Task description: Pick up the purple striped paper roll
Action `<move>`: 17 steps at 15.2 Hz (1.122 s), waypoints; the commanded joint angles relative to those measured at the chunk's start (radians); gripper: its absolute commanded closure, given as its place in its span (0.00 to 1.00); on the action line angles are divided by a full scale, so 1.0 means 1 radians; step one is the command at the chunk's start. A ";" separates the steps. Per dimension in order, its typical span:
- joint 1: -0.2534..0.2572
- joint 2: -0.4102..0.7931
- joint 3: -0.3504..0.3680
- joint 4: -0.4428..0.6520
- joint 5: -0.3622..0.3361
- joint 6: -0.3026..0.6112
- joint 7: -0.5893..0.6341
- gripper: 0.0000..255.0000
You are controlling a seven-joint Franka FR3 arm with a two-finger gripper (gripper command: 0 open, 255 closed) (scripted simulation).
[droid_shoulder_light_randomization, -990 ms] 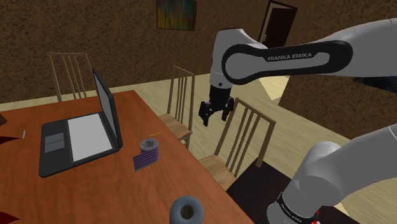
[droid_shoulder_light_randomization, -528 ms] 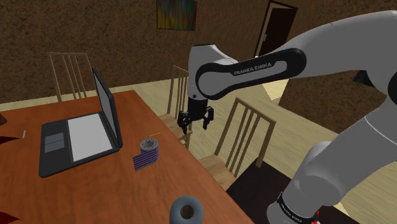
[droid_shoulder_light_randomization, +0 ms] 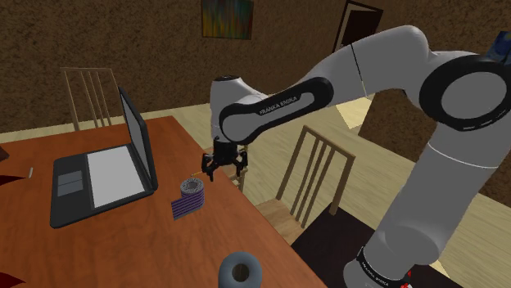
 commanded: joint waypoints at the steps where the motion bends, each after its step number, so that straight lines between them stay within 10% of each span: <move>1: 0.014 0.077 0.007 0.049 -0.034 0.023 0.065 0.00; 11: 0.126 0.492 -0.047 0.438 -0.181 0.029 0.287 0.00; 17: 0.135 0.539 -0.058 0.437 -0.196 0.076 0.299 0.00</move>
